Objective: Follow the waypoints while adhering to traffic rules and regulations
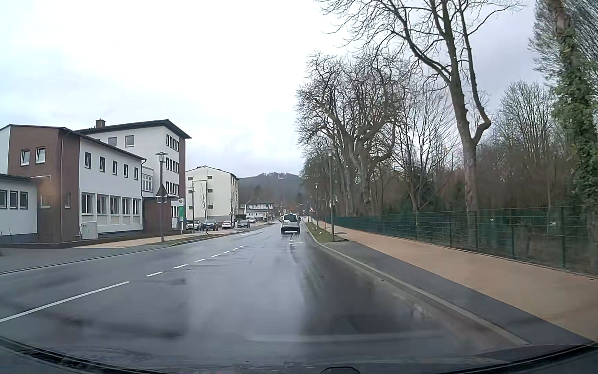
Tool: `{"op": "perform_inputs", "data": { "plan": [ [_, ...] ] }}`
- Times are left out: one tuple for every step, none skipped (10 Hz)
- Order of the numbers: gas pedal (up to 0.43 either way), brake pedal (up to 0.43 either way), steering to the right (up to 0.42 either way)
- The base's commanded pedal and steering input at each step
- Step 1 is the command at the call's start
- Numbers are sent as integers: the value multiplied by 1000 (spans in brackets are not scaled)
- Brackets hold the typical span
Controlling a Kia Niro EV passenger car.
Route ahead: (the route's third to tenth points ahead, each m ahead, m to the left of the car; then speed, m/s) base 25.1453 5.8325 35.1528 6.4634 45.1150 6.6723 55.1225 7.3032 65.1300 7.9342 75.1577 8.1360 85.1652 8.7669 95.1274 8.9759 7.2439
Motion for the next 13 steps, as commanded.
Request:
{"op": "perform_inputs", "data": {
  "plan": [
    [169, 0, -64],
    [169, 0, -60],
    [169, 0, -57],
    [177, 0, -51],
    [177, 0, -45],
    [177, 0, -35],
    [197, 0, -29],
    [240, 0, -24],
    [240, 0, -20],
    [240, 0, -14],
    [240, 0, -9],
    [240, 0, -5],
    [240, 0, -2]
  ]
}}
